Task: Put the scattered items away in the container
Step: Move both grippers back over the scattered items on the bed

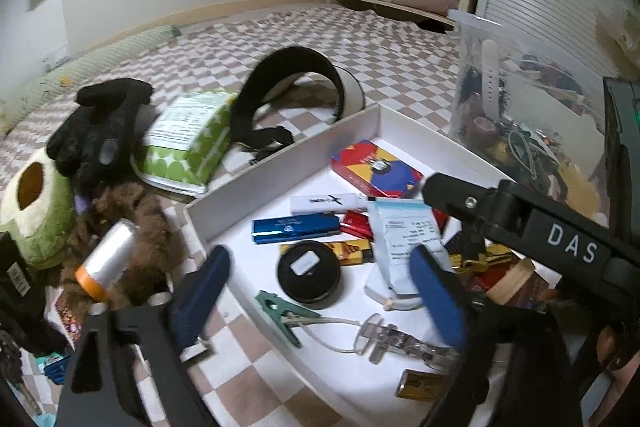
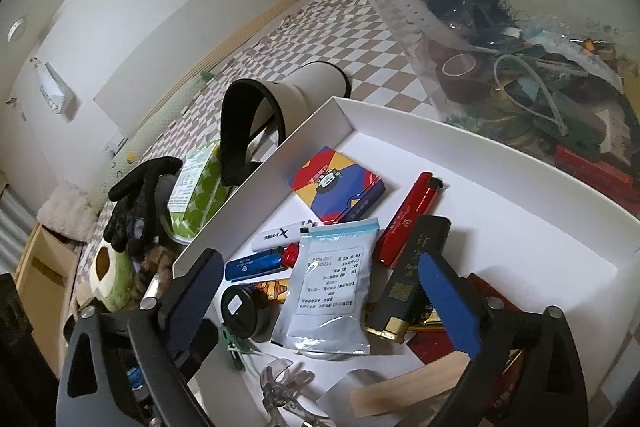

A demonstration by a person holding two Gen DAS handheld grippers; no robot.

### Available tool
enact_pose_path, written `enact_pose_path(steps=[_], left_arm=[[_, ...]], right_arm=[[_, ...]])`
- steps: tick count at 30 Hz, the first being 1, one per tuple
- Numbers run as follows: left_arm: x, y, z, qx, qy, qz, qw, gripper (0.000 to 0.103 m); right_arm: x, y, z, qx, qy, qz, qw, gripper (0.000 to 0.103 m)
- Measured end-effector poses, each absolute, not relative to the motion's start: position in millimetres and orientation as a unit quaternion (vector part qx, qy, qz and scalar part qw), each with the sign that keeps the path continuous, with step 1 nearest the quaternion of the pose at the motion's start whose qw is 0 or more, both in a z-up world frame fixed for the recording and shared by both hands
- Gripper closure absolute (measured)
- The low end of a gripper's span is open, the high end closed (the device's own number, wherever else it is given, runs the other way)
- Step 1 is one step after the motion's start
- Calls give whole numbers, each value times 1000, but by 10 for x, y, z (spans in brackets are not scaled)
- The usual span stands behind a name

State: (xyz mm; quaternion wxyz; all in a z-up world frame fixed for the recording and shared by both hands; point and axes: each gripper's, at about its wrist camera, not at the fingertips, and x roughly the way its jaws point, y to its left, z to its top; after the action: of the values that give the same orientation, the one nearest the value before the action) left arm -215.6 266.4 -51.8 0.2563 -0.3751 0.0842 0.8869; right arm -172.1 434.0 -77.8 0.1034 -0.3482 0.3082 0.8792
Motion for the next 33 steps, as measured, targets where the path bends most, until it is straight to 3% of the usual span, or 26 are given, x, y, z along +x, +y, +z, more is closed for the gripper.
enact_pose_path(steps=[13, 33], left_arm=[[-2098, 2373, -437, -374, 67, 893, 239, 0], [-1965, 1385, -181, -344, 4, 920, 186, 0]], right_arm=[[-1677, 4250, -646, -322, 281, 897, 116, 0], [-1555, 3590, -159, -211, 222, 952, 2, 0]])
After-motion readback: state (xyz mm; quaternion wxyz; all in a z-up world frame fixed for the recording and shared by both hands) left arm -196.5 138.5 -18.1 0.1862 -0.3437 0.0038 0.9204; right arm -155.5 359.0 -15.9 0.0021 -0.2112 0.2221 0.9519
